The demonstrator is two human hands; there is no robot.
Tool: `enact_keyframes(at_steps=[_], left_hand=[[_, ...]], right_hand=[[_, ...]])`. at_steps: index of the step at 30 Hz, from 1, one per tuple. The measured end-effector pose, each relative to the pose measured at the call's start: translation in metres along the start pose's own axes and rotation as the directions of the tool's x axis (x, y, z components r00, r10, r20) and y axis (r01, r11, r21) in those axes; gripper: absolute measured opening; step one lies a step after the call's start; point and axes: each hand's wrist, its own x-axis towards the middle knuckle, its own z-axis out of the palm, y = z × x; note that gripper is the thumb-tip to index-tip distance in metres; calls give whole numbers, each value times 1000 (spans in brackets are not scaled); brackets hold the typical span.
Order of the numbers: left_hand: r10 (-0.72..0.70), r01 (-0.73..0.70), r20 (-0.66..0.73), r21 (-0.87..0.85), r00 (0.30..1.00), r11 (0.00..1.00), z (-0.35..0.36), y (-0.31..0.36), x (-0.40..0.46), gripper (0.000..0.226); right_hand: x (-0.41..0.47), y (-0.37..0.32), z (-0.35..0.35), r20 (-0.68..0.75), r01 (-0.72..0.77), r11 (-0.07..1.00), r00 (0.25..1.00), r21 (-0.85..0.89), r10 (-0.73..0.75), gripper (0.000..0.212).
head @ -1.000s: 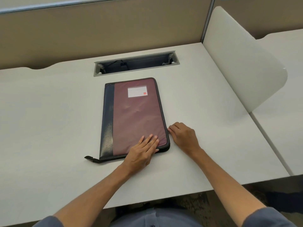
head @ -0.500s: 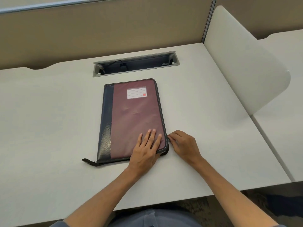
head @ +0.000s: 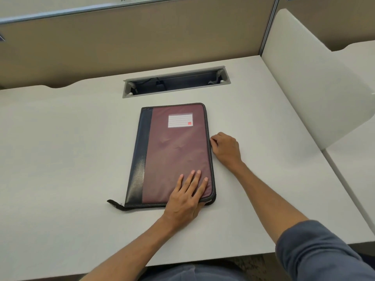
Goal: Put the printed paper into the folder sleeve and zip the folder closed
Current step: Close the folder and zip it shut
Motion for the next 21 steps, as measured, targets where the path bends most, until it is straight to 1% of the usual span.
enact_keyframes(at_steps=[4, 7, 9, 10, 13, 15, 16, 17, 19, 20, 21], left_hand=[[-10, 10, 37, -8, 999, 1000, 1, 2, 0, 57], [-46, 48, 69, -28, 997, 998, -1, 5, 4, 60], [-76, 81, 68, -72, 995, 994, 0, 8, 7, 61], [-93, 99, 59, -103, 994, 990, 1, 9, 7, 63], [-145, 141, -5, -208, 989, 968, 0, 4, 14, 77], [-194, 179, -46, -221, 980, 959, -2, -13, 35, 80], [-237, 230, -11, -199, 971, 952, -2, -24, 52, 84], [-296, 303, 67, -168, 953, 938, -2, -34, 69, 92], [-413, 451, 247, -126, 877, 883, 4, -46, 97, 111], [-443, 493, 298, -116, 846, 862, 10, -48, 104, 118], [-454, 504, 311, -98, 835, 858, 17, -47, 108, 121]], right_hand=[[33, 4, 1, 39, -10, 1000, 999, -27, 11, 24], [47, 6, 2, 59, 12, 999, 998, -47, -9, 23], [50, 8, 4, 52, 21, 999, 998, -45, -19, 23], [50, 9, 5, 44, 26, 999, 999, -36, -25, 22], [48, 14, 7, 19, 49, 999, 999, -3, -48, 20], [45, 15, 7, -4, 70, 997, 998, 18, -70, 19], [44, 16, 8, -14, 79, 997, 997, 20, -79, 18], [43, 16, 9, -24, 89, 996, 996, 13, -88, 18], [41, 15, 12, -43, 99, 995, 994, -15, -100, 17], [42, 15, 13, -55, 99, 995, 993, -27, -101, 17], [43, 16, 14, -66, 98, 994, 993, -37, -100, 16]])
